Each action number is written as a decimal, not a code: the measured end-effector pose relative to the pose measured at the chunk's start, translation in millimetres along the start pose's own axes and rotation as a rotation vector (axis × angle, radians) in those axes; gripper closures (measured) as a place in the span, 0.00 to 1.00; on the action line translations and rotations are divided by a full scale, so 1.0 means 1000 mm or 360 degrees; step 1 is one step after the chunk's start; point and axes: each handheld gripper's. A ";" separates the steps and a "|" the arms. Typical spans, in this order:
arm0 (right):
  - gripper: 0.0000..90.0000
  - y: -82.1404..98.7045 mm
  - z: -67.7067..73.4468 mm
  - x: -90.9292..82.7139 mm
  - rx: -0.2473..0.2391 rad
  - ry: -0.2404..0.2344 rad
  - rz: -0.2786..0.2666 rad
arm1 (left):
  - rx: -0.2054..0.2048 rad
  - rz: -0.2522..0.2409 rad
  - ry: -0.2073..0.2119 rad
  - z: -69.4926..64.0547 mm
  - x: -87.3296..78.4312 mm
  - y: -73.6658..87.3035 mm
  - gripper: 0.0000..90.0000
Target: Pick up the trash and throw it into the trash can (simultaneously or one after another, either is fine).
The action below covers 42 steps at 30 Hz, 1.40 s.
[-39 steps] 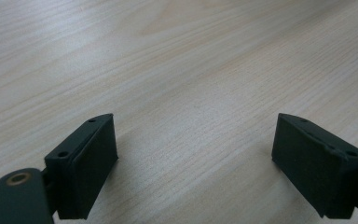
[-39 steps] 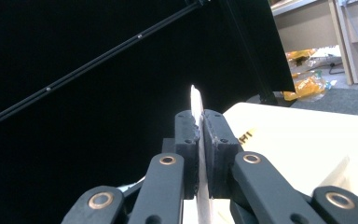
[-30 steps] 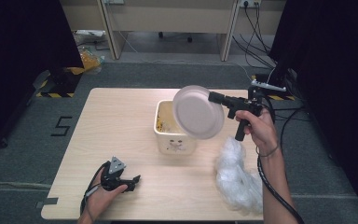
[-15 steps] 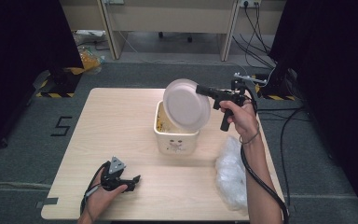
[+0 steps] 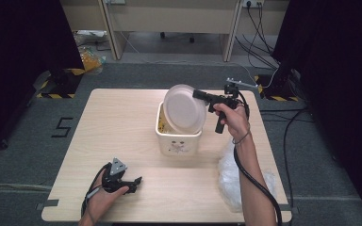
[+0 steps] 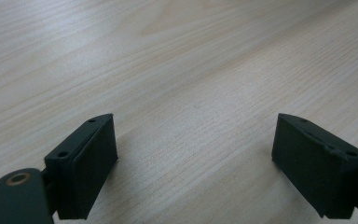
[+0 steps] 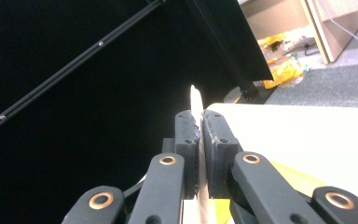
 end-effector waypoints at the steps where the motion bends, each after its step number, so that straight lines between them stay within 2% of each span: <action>1: 0.95 0.003 -0.001 0.002 0.0001 0.0002 0.0007 | 0.0000 0.0000 0.0000 0.000 0.000 0.000 0.15; 13: 0.95 0.022 -0.011 0.021 0.0012 0.0056 0.0110 | -0.0002 0.0003 0.0004 0.000 0.000 0.000 0.15; 17: 0.92 0.024 -0.013 0.023 -0.0035 0.0112 0.0139 | 0.0002 0.0003 0.0003 0.000 0.000 0.000 0.15; 20: 0.90 0.022 -0.014 0.021 -0.0033 0.0113 0.0123 | 0.0003 0.0003 0.0003 0.000 0.000 0.000 0.15; 25: 0.86 0.015 -0.012 0.006 -0.0085 0.0159 0.0099 | -0.0005 -0.0004 0.0002 0.000 0.000 0.000 0.15; 31: 0.83 0.013 -0.013 -0.022 -0.0143 0.0204 0.0076 | -0.0005 -0.0004 0.0003 0.000 0.000 0.000 0.15; 39: 0.78 0.021 -0.012 -0.061 -0.0213 0.0248 0.0083 | -0.0004 0.0001 0.0001 0.000 0.000 0.000 0.14; 42: 0.73 0.028 -0.012 -0.074 -0.0229 0.0274 0.0097 | -0.0004 -0.0003 0.0000 0.000 0.000 0.000 0.14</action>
Point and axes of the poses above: each handheld gripper's, and its own axes: x roughly forward along the jaws, y roughly out of its underside, z roughly to its left, and after that the axes turned 5 degrees about y, right-handed
